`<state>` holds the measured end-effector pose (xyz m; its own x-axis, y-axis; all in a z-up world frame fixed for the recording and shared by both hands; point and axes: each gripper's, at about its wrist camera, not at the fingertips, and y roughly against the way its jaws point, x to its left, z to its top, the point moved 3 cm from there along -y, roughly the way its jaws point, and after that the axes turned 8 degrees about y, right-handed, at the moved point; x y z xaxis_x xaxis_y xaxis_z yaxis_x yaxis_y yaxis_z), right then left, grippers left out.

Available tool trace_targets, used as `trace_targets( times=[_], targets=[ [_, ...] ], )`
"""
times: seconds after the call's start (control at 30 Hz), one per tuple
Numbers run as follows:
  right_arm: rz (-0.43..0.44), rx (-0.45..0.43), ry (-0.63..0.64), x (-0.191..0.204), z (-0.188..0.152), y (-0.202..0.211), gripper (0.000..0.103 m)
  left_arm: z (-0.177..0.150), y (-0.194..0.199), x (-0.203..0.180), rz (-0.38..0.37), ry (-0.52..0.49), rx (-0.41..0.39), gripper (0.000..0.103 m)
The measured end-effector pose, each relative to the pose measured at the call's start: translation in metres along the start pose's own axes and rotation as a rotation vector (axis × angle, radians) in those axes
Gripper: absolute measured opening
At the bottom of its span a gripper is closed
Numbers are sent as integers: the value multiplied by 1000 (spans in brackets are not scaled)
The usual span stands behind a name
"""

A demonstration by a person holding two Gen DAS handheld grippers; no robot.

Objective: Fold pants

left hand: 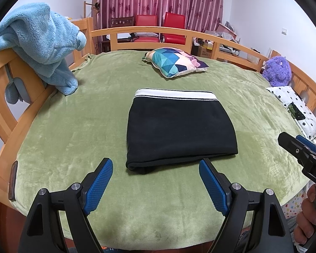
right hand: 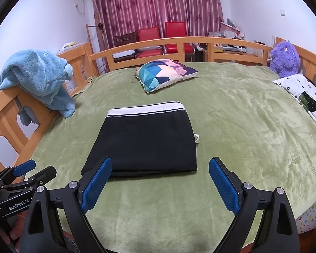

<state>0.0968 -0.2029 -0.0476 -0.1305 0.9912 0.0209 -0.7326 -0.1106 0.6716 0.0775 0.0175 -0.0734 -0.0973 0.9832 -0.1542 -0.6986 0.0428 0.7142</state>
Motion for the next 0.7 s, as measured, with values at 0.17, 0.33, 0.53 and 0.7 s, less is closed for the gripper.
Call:
trace_targets(
  times=[0.17, 0.33, 0.53, 0.7],
  targets=[
    [1, -1, 0, 0, 1, 1, 92, -1, 0, -1, -3, -5, -4, 83],
    [2, -5, -1, 0, 2, 2, 92, -3, 2, -3, -8, -6, -6, 83],
    [3, -11, -11, 0, 2, 2, 92, -4, 6, -5, -18, -6, -13, 83],
    [0, -9, -10, 0, 2, 2, 93, -4, 8, -5, -30, -1, -15, 83]
  ],
)
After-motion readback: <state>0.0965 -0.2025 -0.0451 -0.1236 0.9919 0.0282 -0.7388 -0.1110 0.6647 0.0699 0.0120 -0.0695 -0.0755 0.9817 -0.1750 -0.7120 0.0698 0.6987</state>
